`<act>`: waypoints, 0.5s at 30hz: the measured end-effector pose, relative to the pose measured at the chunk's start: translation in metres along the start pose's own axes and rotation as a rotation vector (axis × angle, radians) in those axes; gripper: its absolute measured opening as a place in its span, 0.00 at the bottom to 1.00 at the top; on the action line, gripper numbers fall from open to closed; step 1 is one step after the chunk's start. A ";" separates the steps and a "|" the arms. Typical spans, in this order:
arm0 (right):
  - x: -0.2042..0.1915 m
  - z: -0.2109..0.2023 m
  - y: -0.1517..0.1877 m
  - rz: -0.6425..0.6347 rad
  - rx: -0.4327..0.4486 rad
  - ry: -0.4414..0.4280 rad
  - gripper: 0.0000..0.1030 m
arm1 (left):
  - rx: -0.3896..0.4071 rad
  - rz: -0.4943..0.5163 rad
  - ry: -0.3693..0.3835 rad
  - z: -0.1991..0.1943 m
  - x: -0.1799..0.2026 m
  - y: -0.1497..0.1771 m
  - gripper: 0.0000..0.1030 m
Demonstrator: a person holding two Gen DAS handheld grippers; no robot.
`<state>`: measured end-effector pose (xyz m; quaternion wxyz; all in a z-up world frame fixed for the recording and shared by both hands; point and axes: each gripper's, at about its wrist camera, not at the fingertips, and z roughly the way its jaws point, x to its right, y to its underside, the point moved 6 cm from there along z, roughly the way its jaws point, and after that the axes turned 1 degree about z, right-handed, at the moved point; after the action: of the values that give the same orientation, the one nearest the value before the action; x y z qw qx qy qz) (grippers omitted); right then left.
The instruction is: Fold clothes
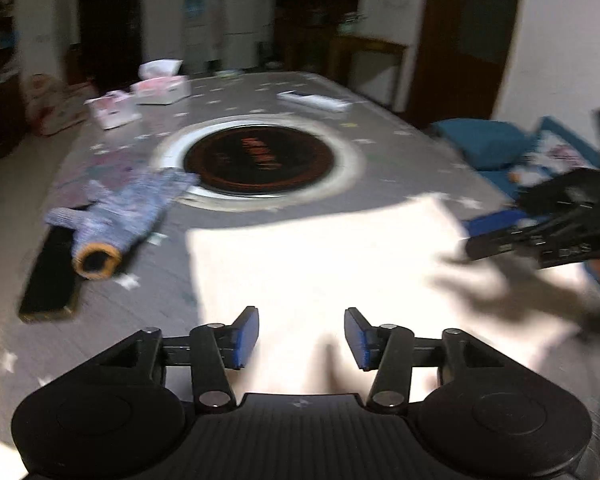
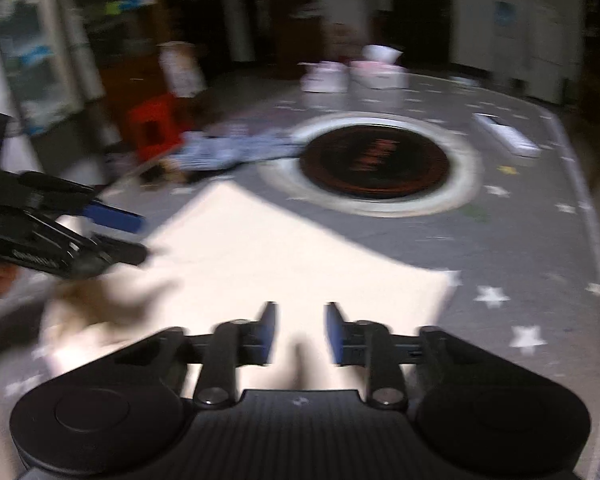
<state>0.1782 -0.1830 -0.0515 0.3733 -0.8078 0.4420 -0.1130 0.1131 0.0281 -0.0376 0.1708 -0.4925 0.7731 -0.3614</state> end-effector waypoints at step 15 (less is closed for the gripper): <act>-0.087 0.015 0.024 -0.171 -0.137 -0.283 0.21 | -0.039 0.062 0.164 -0.012 0.045 0.050 0.10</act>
<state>0.1198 -0.1137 -0.0659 0.3647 -0.8739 0.3214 0.0007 0.0533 0.0059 -0.0619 0.1084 -0.4405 0.8062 -0.3798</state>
